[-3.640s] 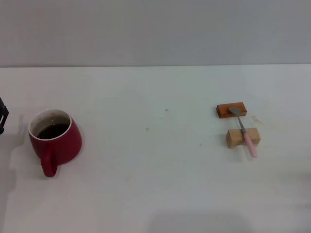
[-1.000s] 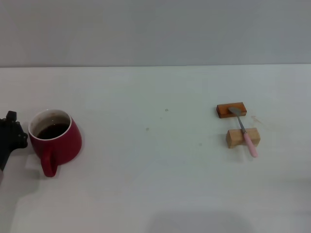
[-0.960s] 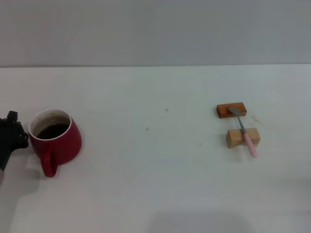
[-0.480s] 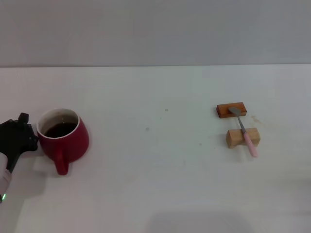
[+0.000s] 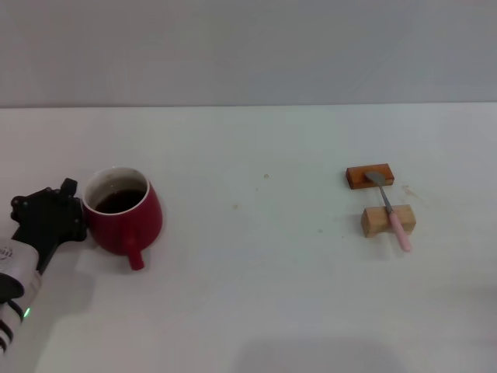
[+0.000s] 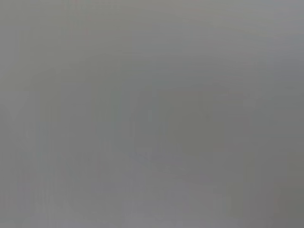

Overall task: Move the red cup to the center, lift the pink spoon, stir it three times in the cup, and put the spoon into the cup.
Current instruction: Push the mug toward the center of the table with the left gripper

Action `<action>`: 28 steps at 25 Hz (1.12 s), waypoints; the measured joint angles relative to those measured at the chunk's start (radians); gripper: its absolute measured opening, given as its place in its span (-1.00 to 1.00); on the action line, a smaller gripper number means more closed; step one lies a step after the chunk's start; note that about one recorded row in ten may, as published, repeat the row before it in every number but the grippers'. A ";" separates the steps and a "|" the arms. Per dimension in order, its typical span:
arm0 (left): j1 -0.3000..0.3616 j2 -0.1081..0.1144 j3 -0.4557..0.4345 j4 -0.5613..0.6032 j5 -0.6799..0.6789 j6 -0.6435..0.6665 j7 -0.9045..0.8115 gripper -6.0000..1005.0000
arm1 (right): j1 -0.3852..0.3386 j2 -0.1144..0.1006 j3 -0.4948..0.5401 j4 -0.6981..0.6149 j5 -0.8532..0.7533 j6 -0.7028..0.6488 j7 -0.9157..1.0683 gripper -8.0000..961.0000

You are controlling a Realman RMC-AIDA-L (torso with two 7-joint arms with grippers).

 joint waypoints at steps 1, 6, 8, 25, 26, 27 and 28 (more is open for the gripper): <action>-0.004 0.000 0.015 -0.003 0.000 0.000 0.000 -0.99 | 0.000 0.000 0.000 0.000 0.000 0.000 0.000 0.49; -0.011 -0.001 0.034 -0.005 0.000 -0.001 0.000 -0.99 | 0.000 0.000 0.000 0.000 0.000 -0.001 0.000 0.49; -0.011 -0.002 0.043 -0.008 0.000 -0.001 0.000 -0.99 | 0.000 0.000 0.000 0.000 0.000 -0.002 0.000 0.49; -0.038 -0.006 0.132 -0.035 0.000 -0.008 -0.011 -0.98 | 0.000 0.000 0.000 0.000 0.000 -0.008 0.000 0.49; -0.040 -0.006 0.137 -0.036 0.000 -0.008 -0.011 -0.98 | 0.000 0.000 0.000 0.000 0.000 -0.008 0.000 0.49; -0.042 -0.006 0.146 -0.039 0.000 -0.008 -0.011 -0.98 | 0.000 0.000 0.000 0.000 0.000 -0.008 0.000 0.49; -0.044 -0.005 0.151 -0.039 0.000 -0.008 -0.011 -0.98 | 0.000 0.000 0.000 0.000 0.000 -0.008 0.000 0.49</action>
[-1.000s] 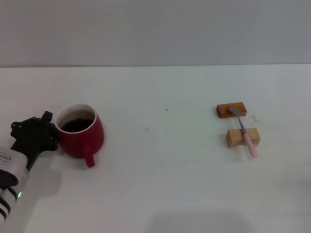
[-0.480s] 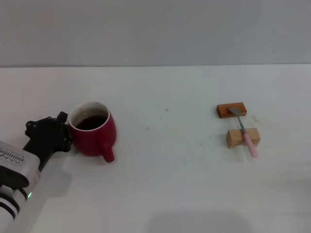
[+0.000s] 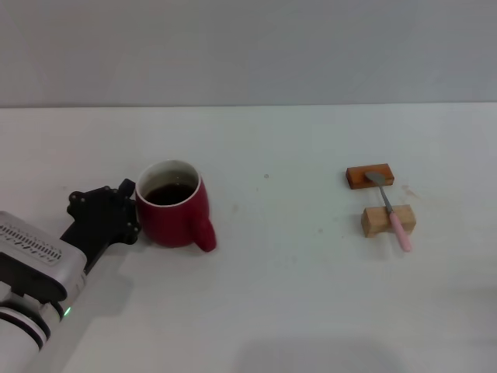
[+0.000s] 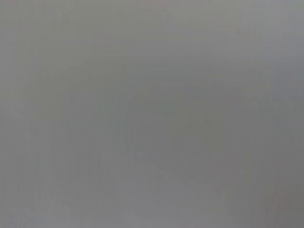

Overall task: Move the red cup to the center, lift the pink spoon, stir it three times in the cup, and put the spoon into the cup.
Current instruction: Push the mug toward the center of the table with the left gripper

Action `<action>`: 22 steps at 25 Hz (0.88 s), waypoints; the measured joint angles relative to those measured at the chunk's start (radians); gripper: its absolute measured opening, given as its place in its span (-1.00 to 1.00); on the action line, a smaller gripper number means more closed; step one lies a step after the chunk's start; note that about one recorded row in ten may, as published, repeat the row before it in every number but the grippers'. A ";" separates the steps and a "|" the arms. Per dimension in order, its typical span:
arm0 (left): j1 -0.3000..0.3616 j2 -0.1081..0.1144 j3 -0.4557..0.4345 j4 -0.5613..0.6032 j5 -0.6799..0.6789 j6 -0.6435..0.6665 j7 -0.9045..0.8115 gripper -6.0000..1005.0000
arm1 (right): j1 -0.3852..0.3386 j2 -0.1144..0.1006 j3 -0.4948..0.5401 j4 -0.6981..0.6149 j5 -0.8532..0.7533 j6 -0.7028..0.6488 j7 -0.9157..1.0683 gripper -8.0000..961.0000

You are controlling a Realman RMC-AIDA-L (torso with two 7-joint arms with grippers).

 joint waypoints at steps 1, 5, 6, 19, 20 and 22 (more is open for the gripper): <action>-0.002 0.000 0.003 0.000 0.000 0.000 0.001 -0.98 | 0.000 0.000 0.000 0.000 0.000 0.000 0.000 0.49; -0.003 0.000 -0.005 0.008 -0.004 -0.001 0.006 -0.98 | 0.000 0.000 0.000 0.002 0.000 -0.002 0.000 0.49; -0.003 0.001 -0.015 0.014 -0.007 -0.001 0.007 -0.98 | 0.000 0.000 0.000 0.002 0.000 -0.002 0.000 0.49; -0.052 0.001 -0.049 0.039 -0.001 -0.044 0.009 -0.98 | -0.004 0.000 0.000 0.016 0.000 -0.003 0.000 0.49; -0.055 0.001 -0.049 0.038 -0.001 -0.048 0.009 -0.98 | -0.004 0.000 0.000 0.017 0.000 -0.003 0.000 0.49; -0.060 0.001 -0.048 0.036 0.000 -0.056 0.009 -0.98 | -0.006 0.000 0.000 0.017 0.000 -0.004 0.000 0.49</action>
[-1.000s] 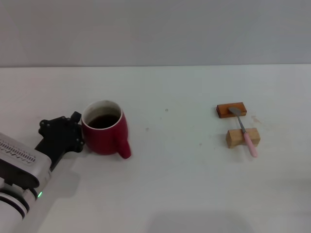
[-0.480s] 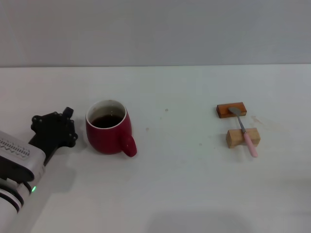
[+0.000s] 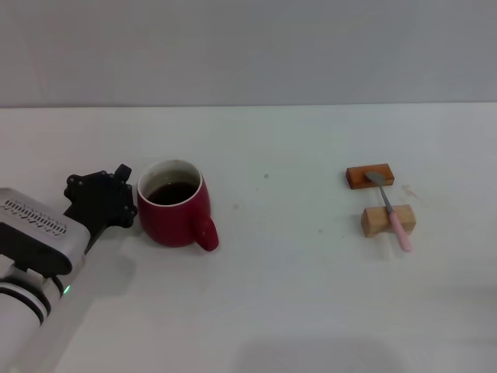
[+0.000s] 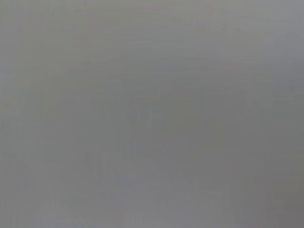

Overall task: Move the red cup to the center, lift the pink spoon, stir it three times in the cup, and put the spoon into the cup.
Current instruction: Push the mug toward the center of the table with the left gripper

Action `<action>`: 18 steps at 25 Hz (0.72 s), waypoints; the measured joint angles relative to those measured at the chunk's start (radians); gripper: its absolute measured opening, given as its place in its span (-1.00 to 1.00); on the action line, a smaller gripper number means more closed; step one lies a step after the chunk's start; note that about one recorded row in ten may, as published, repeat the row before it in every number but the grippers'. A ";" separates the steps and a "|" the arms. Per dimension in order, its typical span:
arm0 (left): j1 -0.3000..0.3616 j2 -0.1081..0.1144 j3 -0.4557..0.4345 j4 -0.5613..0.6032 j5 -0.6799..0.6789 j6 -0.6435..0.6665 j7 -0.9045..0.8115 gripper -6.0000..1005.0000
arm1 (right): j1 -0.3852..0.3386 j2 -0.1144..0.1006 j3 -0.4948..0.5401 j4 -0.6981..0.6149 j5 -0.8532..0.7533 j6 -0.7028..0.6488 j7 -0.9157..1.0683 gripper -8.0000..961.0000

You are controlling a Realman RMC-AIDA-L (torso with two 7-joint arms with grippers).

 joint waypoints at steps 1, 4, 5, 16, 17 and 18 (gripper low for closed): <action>-0.002 0.000 0.001 0.000 0.000 -0.003 0.000 -0.98 | -0.002 0.000 0.000 0.000 0.000 0.000 0.001 0.49; -0.008 -0.001 0.004 -0.002 0.000 -0.012 0.000 -0.98 | -0.003 0.000 0.000 0.000 0.000 0.000 0.005 0.49; -0.008 -0.001 0.004 -0.002 0.000 -0.012 0.000 -0.98 | -0.003 0.000 0.000 0.000 0.000 -0.001 0.007 0.49; -0.022 -0.003 0.047 -0.021 0.000 -0.023 0.000 -0.98 | -0.006 0.000 0.000 0.000 0.000 -0.020 0.009 0.49; -0.022 -0.003 0.049 -0.028 0.000 -0.023 -0.001 -0.98 | -0.006 0.000 0.000 0.000 0.000 -0.020 0.009 0.49; -0.022 -0.003 0.049 -0.028 0.000 -0.023 -0.001 -0.98 | -0.006 0.000 0.000 0.000 0.000 -0.023 0.009 0.49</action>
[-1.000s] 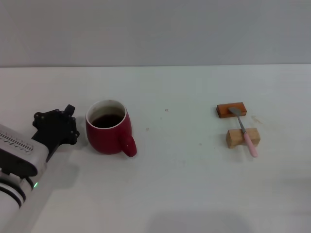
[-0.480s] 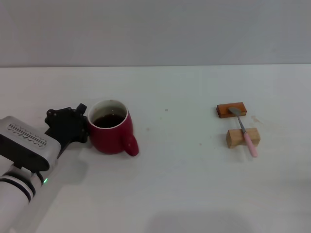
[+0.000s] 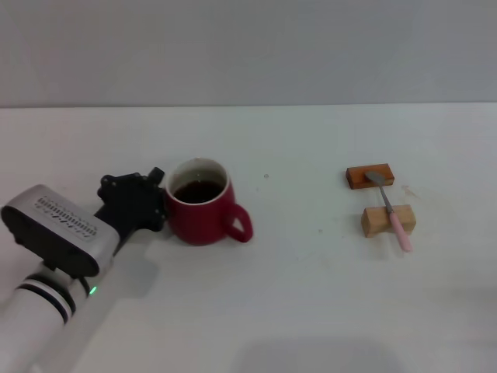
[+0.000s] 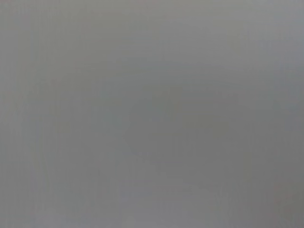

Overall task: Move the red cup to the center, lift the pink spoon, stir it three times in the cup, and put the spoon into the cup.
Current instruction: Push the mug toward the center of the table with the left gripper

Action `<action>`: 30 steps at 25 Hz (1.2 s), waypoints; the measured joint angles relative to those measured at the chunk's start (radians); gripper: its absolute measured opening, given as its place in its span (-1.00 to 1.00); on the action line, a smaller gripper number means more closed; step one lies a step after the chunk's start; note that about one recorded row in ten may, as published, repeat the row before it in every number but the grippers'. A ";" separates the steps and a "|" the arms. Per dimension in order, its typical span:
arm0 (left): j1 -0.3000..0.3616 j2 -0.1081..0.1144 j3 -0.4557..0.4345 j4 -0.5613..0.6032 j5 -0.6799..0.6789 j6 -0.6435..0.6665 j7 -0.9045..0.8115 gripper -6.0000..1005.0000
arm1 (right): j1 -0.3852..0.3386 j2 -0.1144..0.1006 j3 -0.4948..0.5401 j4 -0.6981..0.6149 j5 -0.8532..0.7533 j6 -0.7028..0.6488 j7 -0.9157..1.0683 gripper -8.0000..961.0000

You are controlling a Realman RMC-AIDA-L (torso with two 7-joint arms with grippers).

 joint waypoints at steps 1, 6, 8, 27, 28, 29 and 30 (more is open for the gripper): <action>-0.001 -0.001 0.022 -0.021 0.000 -0.001 -0.001 -0.98 | 0.000 0.000 0.000 0.000 0.000 -0.003 0.000 0.49; -0.004 -0.003 0.059 -0.052 0.000 -0.003 -0.005 -0.98 | -0.003 0.000 0.000 0.000 0.000 -0.006 0.000 0.49; -0.007 -0.004 0.076 -0.060 0.000 -0.004 -0.006 -0.98 | -0.005 0.000 -0.001 0.000 0.000 -0.011 0.000 0.49; -0.010 -0.004 0.112 -0.090 0.000 -0.007 -0.007 -0.97 | -0.014 0.000 -0.027 0.002 0.000 -0.017 0.000 0.49; -0.012 -0.004 0.113 -0.091 0.000 -0.007 -0.007 -0.97 | -0.013 0.000 -0.031 0.002 0.000 -0.017 0.000 0.49; -0.014 -0.004 0.114 -0.091 0.000 -0.007 -0.007 -0.97 | -0.013 0.000 -0.031 0.002 0.000 -0.017 0.000 0.49; -0.014 -0.004 0.114 -0.091 0.000 -0.007 -0.007 -0.97 | -0.012 0.000 -0.033 0.002 0.000 -0.017 0.000 0.49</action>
